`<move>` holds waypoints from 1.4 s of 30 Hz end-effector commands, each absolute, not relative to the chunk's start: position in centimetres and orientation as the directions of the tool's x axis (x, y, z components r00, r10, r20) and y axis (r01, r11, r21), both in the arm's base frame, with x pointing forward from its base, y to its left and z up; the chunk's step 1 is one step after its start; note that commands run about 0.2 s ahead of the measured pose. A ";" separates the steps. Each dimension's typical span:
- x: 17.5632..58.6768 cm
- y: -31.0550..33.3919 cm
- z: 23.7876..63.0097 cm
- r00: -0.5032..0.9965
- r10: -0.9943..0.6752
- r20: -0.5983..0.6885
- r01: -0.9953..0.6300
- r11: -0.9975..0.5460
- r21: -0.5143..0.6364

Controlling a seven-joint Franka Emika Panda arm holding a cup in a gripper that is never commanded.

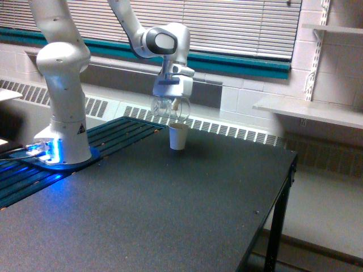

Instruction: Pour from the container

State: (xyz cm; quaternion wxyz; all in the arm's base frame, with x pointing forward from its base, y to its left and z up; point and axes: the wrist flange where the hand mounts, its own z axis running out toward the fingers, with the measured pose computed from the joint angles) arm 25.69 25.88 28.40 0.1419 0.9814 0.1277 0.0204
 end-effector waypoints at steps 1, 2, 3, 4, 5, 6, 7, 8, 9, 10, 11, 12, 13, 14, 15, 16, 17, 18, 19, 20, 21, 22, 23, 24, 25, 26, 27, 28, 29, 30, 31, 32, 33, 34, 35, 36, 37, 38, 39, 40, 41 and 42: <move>26.7 25.9 29.3 0.970 0.239 0.043 0.217 -0.933 0.286; 26.9 25.8 29.4 0.972 0.231 0.052 0.207 -0.935 0.287; 27.0 25.9 29.4 0.972 0.229 0.058 0.204 -0.937 0.284; 26.9 26.1 29.3 0.970 0.235 0.057 0.210 -0.937 0.278; 26.8 26.2 29.3 0.970 0.235 0.056 0.212 -0.938 0.274; 26.8 26.4 29.2 0.971 0.232 0.058 0.209 -0.940 0.269; 26.8 26.6 29.1 0.972 0.228 0.060 0.205 -0.943 0.262; 26.7 26.8 29.0 0.972 0.227 0.059 0.205 -0.946 0.251; 26.6 27.0 28.9 0.972 0.226 0.058 0.206 -0.948 0.242; 26.6 27.2 28.8 0.974 0.220 0.061 0.200 -0.951 0.234; 26.7 27.3 28.7 0.975 0.211 0.065 0.192 -0.955 0.226; 26.8 27.5 28.6 0.976 0.204 0.071 0.185 -0.960 0.212; 26.9 27.6 28.5 0.977 0.197 0.077 0.178 -0.963 0.202; 27.1 27.8 28.4 0.979 0.184 0.087 0.165 -0.968 0.187; 27.4 27.9 28.2 0.981 0.171 0.094 0.152 -0.972 0.177; 27.6 27.9 27.9 0.982 0.159 0.098 0.141 -0.975 0.171; 27.9 27.8 27.7 0.983 0.151 0.105 0.132 -0.977 0.169; 28.3 27.7 27.5 0.983 0.138 0.117 0.118 -0.979 0.169; 28.7 27.5 27.2 0.984 0.123 0.128 0.100 -0.981 0.168; 29.1 27.1 26.8 0.985 0.104 0.135 0.081 -0.983 0.166; 29.5 26.8 26.4 0.987 0.083 0.138 0.060 -0.985 0.162; 30.0 26.4 26.1 0.988 0.052 0.145 0.029 -0.987 0.157; 30.5 25.7 25.6 0.989 0.019 0.147 -0.003 -0.988 0.153; 30.6 25.1 24.9 0.990 0.004 0.143 -0.018 -0.988 0.153; 30.6 24.6 24.3 0.990 -0.003 0.139 -0.025 -0.988 0.155; 30.7 23.9 23.8 0.990 -0.012 0.139 -0.034 -0.987 0.155; 30.9 23.1 23.4 0.990 -0.022 0.139 -0.044 -0.987 0.154; 30.6 23.3 22.6 0.989 -0.052 0.136 -0.072 -0.986 0.148; 30.7 23.2 22.2 0.988 -0.072 0.136 -0.092 -0.986 0.141; 30.9 22.8 21.9 0.988 -0.070 0.136 -0.088 -0.987 0.138; 31.2 22.2 21.7 0.989 -0.054 0.136 -0.073 -0.988 0.137; 31.7 21.3 21.7 0.990 -0.030 0.141 -0.050 -0.989 0.136; 32.3 20.5 22.0 0.988 -0.016 0.151 -0.037 -0.990 0.134; 33.0 19.7 22.4 0.986 0.000 0.168 -0.022 -0.991 0.131; 33.6 18.8 23.1 0.982 0.020 0.187 -0.004 -0.992 0.130; 34.3 18.1 23.8 0.976 0.055 0.212 0.028 -0.991 0.131; 34.8 17.6 24.4 0.970 0.081 0.229 0.051 -0.990 0.133; 35.5 17.0 25.2 0.961 0.114 0.252 0.081 -0.987 0.137; 36.3 16.4 25.8 0.955 0.124 0.269 0.090 -0.987 0.133; 37.2 15.4 26.6 0.951 0.123 0.284 0.087 -0.987 0.136; 38.0 14.7 27.3 0.949 0.121 0.292 0.081 -0.986 0.144; 38.8 14.0 28.2 0.946 0.117 0.304 0.073 -0.986 0.153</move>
